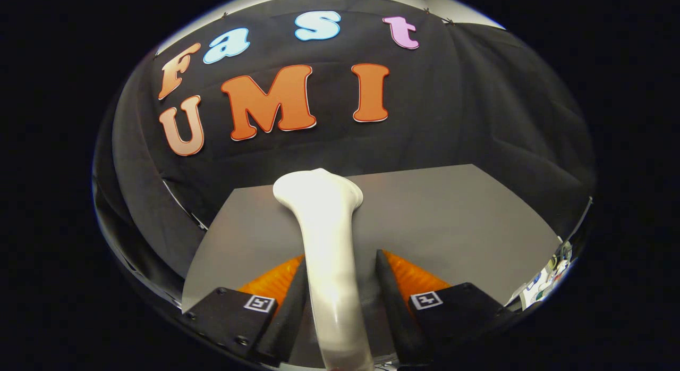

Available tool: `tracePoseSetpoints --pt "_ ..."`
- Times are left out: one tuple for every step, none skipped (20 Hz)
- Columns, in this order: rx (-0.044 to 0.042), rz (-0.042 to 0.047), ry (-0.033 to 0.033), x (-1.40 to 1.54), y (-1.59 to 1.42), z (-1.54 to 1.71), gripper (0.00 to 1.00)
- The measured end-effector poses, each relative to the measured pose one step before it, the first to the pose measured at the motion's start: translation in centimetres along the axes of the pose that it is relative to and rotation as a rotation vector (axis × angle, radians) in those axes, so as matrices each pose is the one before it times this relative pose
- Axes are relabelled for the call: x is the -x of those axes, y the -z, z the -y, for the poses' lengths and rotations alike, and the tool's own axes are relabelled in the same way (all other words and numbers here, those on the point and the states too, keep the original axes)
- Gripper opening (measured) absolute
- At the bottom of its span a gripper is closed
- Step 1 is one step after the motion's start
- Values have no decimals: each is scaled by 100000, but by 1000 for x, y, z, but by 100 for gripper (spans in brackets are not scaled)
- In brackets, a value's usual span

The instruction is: Iron the clothes twice with a garment steamer, once on the left side and once on the right side.

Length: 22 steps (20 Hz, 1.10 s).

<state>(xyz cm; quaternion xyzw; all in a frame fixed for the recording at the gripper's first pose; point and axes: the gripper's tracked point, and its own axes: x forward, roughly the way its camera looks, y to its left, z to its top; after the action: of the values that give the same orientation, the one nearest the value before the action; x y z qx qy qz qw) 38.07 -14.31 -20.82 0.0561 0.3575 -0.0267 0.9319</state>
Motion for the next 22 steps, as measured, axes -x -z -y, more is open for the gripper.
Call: tracePoseSetpoints --pt "3929 -1042 251 -385 705 196 67" --pt "1353 413 1008 -419 -171 -115 58" --pt "1234 74 849 770 -345 125 49" --pt "137 788 301 6 -80 76 47" --pt "-7 1389 613 339 -19 176 44" --pt "220 3395 -94 300 -579 15 44" --pt "-32 3303 -406 882 -568 -9 44" --pt "94 2942 -22 625 -178 12 44" --pt "12 2772 1090 781 146 78 43" --pt "320 2564 1832 670 -96 251 44" --pt "445 2162 1630 927 -24 201 44" --pt "891 2418 1337 1053 -9 -70 44" --pt "675 2872 1394 1250 -123 -56 43" --pt "496 2996 1268 1221 -275 -67 44" --pt "575 2998 804 1382 -427 -163 43" --pt "682 2628 723 1334 -545 -301 43" --pt "910 2325 926 1330 -387 -510 43" --pt "1265 2119 747 1231 -488 -573 43" --pt "1308 2055 841 1535 -477 -240 43" --pt "888 1835 1130 1327 -582 -755 43" --pt "799 2104 621 1435 -485 -703 43" --pt "697 2743 8 1517 -779 -806 43"
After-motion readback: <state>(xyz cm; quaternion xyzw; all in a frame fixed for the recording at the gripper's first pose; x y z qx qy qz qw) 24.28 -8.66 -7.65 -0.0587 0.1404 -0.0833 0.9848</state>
